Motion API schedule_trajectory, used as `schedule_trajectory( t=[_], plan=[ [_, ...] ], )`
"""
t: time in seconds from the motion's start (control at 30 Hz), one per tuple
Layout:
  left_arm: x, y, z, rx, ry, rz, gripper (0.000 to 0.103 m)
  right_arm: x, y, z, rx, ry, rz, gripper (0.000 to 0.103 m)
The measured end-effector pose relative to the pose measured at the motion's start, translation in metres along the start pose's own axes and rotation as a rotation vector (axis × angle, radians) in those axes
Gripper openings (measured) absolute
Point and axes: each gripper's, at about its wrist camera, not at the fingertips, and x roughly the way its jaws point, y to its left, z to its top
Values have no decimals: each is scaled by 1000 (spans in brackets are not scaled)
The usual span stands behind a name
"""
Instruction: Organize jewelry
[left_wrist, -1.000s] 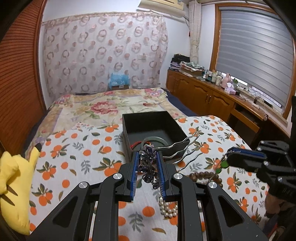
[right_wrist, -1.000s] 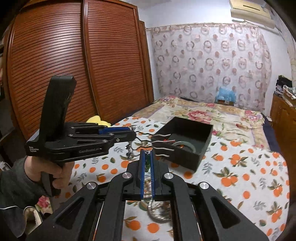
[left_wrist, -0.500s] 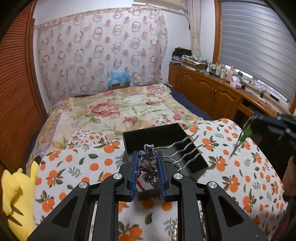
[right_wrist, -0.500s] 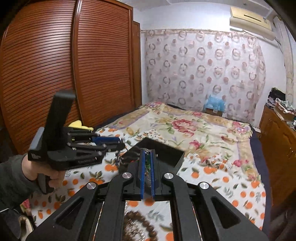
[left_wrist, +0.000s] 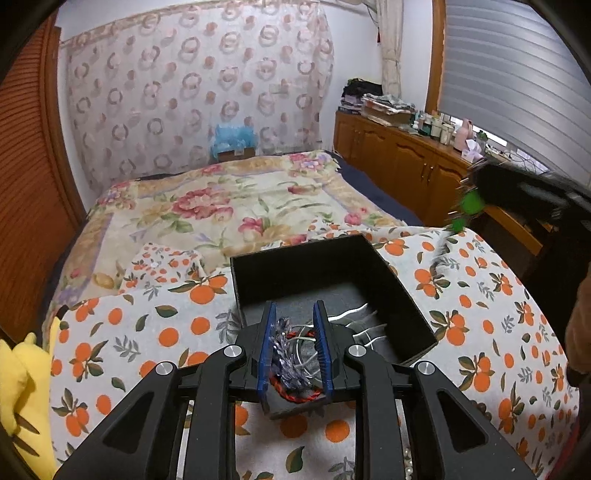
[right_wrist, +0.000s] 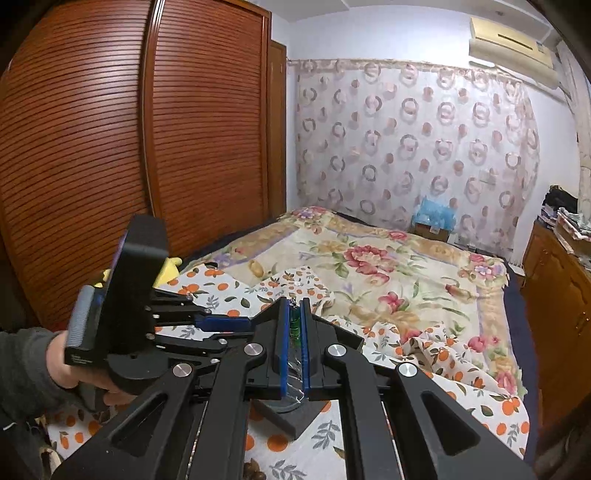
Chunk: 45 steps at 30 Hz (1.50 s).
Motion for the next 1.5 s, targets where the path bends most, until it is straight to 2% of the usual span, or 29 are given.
schedule_trajectory(
  t=[0.1,0.2,0.47,0.77,0.87,1.2,1.5],
  plan=[
    [-6,3,-1,-5,-10,2,21,11,-1,-2,1,14,1,6],
    [-16,5,-5,-8,-25,4,32,24,-1,-4,-1,33,-2,6],
    [-28,11,-23,-35,-20,3,33,66,-3,-24,18,140,-18,7],
    [-37,12,-35,-36,-15,0,33,80,-7,-30,31,194,-51,8],
    [-40,9,-40,-35,-9,-3,33,78,-7,-29,29,197,-64,23],
    [-57,-4,-58,-23,-8,-17,33,35,-4,-37,33,168,-84,23],
    [-74,-24,-76,-7,-12,-40,33,-8,1,-78,44,206,-110,23]
  ],
)
